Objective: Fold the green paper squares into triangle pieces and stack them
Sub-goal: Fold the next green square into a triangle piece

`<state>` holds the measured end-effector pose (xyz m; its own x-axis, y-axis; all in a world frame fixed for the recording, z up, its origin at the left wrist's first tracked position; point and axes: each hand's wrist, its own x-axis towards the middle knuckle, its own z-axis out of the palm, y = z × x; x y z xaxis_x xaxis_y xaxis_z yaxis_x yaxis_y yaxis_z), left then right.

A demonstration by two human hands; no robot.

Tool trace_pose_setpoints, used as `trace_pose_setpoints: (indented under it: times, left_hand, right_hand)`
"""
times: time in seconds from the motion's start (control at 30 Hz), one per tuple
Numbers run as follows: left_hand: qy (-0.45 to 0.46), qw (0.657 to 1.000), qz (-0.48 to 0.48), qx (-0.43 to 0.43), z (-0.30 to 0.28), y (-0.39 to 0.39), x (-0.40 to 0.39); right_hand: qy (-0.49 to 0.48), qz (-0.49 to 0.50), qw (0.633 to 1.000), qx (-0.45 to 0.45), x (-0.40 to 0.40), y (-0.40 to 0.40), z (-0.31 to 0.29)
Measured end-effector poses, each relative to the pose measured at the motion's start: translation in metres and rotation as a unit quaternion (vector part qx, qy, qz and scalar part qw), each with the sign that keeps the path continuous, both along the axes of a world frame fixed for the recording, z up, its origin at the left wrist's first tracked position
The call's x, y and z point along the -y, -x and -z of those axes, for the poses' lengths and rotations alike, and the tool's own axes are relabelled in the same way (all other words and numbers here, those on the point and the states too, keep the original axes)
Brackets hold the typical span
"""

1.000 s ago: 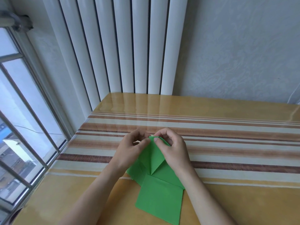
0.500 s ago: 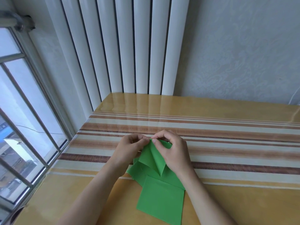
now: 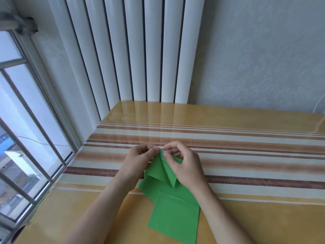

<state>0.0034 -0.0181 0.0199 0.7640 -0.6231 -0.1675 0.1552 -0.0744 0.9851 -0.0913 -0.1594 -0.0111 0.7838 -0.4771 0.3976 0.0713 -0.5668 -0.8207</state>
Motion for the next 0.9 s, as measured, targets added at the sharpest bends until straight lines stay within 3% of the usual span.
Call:
trace_pose_setpoints:
  times: [0.23, 0.6, 0.9]
  left_hand:
    - [-0.017, 0.997, 0.034, 0.072, 0.003, 0.002, 0.002]
    - [0.008, 0.995, 0.016, 0.094, 0.011, -0.004, 0.003]
    - [0.034, 0.996, -0.017, 0.084, 0.018, -0.014, 0.003]
  right_hand:
    - [-0.036, 0.016, 0.999, -0.028, 0.004, 0.0, 0.003]
    - [-0.011, -0.005, 1.0, -0.011, 0.003, 0.0, 0.002]
    - [-0.053, 0.03, 0.998, -0.025, 0.011, -0.001, 0.005]
